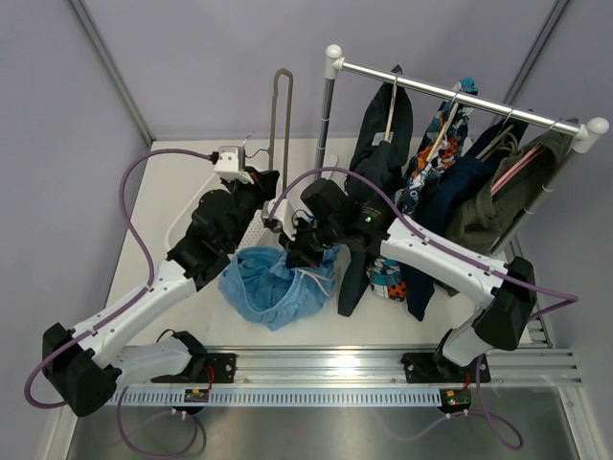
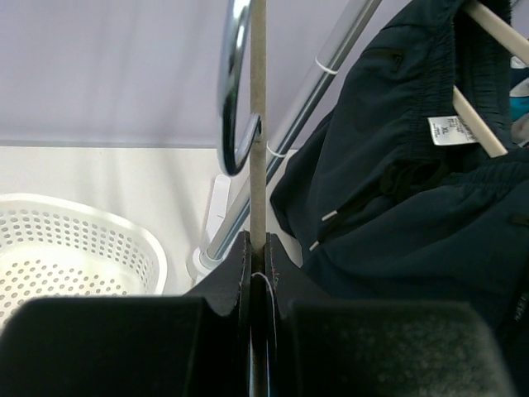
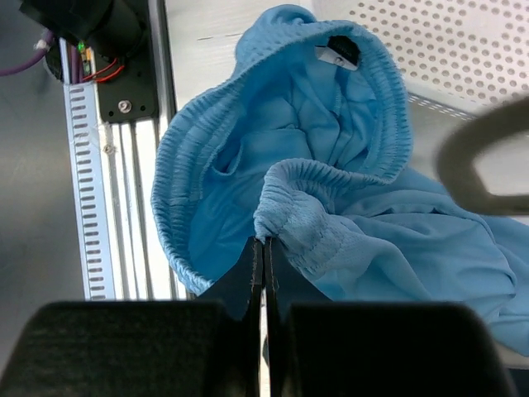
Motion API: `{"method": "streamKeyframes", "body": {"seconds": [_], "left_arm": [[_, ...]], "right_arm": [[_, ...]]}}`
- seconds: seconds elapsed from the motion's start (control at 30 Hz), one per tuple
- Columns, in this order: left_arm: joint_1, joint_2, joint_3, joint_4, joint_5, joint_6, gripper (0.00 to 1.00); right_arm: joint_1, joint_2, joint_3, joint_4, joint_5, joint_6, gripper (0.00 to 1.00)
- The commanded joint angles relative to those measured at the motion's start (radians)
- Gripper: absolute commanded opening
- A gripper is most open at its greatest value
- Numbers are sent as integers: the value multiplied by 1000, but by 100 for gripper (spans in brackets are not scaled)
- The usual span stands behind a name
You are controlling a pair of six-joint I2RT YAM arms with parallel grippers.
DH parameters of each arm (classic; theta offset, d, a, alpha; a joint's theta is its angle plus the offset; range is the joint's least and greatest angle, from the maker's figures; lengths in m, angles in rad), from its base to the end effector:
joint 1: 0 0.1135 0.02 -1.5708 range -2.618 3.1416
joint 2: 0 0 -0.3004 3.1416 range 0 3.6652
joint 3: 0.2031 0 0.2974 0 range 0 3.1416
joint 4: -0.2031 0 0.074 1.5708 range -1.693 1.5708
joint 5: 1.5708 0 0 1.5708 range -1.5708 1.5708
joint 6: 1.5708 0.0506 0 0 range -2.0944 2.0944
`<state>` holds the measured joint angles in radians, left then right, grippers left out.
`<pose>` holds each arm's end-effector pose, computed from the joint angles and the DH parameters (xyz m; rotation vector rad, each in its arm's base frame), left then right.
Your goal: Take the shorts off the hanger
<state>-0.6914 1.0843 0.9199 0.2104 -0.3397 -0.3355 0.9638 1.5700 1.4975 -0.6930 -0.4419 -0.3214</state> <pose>0.2406 -0.1772 0.3961 0.0004 1.5538 -0.5581 0.2109 0.3417 0.3697 -1.6112 1.7717 0.8286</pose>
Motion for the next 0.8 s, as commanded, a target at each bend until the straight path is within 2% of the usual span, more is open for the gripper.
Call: {"method": "streamKeyframes", "body": {"seconds": [0.0, 0.1, 0.2, 0.23, 0.33, 0.37, 0.4, 0.53, 0.77], "left_arm": [[12, -84, 50, -23, 31, 19, 0], [16, -164, 46, -144, 65, 29, 0], [18, -242, 51, -317, 152, 35, 0], [18, -277, 56, -351, 171, 36, 0], [18, -323, 72, -483, 244, 39, 0], [18, -349, 76, -514, 258, 41, 0], [16, -359, 80, -538, 277, 47, 0], [18, -366, 122, -703, 375, 79, 0], [16, -235, 273, -859, 459, 138, 0]], "right_arm": [[-75, -63, -52, 62, 29, 35, 0], [-111, -87, -91, 62, 42, 25, 2], [-122, -93, -124, 72, 42, 16, 13], [-123, -96, -125, 67, 26, 12, 25], [-145, -123, -108, 43, -53, -16, 51], [-151, -133, -97, 23, -78, -25, 77], [-157, -142, -67, 9, -95, -40, 81], [-201, -166, 56, -137, -236, -172, 87], [-342, -203, 282, -408, -454, -379, 86]]}}
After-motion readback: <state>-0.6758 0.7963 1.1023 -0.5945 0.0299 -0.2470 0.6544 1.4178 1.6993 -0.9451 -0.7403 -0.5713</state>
